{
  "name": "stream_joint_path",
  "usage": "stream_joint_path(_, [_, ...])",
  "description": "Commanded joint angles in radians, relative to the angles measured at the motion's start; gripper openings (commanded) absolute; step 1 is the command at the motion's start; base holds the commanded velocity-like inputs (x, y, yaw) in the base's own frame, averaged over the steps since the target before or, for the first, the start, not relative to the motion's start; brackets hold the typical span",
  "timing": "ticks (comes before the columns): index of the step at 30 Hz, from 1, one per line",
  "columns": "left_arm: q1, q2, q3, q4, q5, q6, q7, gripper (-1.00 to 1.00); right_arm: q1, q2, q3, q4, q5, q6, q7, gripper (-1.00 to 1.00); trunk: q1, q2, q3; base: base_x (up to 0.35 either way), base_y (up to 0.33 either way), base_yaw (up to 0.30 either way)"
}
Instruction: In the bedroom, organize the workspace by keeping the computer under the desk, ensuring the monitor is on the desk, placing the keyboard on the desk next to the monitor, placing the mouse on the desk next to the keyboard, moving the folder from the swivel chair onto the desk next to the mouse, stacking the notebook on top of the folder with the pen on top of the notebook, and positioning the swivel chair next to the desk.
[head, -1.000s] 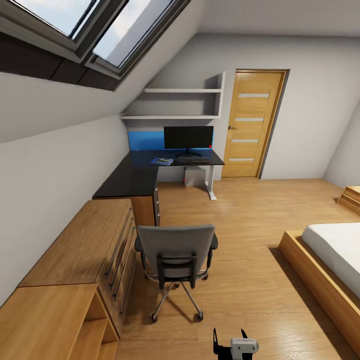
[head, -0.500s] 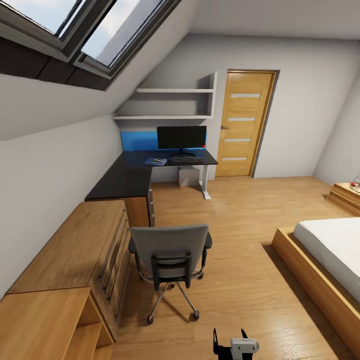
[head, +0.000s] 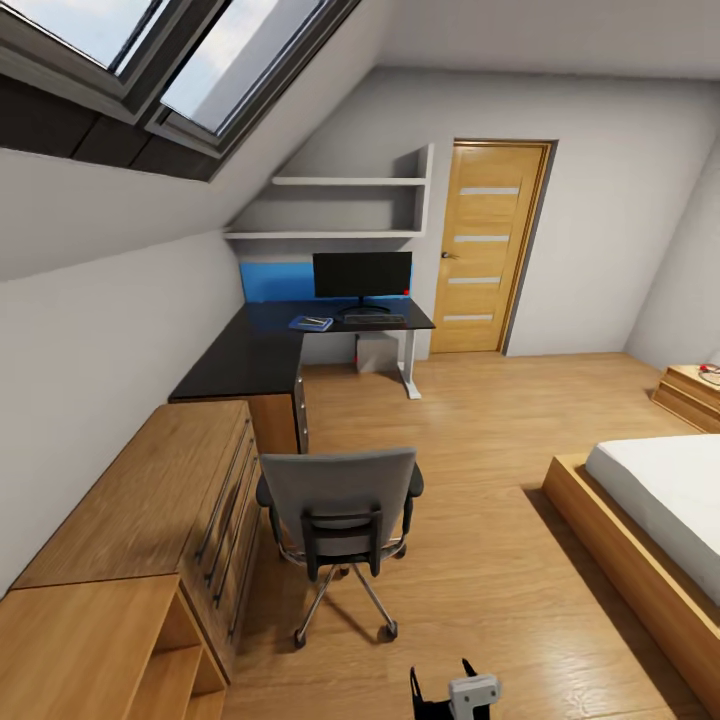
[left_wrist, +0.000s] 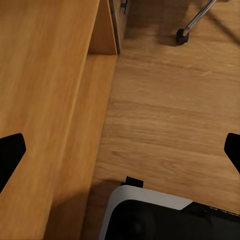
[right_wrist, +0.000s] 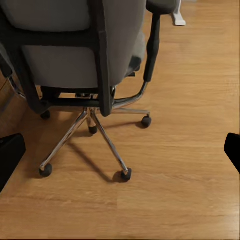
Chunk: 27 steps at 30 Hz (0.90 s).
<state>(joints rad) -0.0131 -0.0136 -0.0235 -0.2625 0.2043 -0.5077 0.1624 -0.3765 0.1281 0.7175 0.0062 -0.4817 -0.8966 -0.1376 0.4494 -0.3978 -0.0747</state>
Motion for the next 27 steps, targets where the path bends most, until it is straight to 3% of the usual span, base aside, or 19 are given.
stream_joint_path(1, [-0.001,0.000,-0.003,0.000,0.005,-0.003,0.004,1.00,-0.001,0.000,0.008,0.001,0.000,0.003,-0.005,1.00,0.001,-0.002,-0.002,0.000,0.000,0.000])
stream_joint_path(4, [-0.001,-0.001,-0.003,0.000,0.006,-0.004,0.006,1.00,-0.001,0.000,0.008,0.001,0.000,0.008,0.000,1.00,0.001,-0.002,-0.002,0.000,0.000,0.000])
stream_joint_path(27, [-0.001,-0.001,-0.003,-0.001,0.007,-0.003,0.009,1.00,-0.001,0.001,0.009,0.000,-0.002,0.013,0.007,1.00,0.089,-0.163,-0.074,0.000,0.000,0.000])
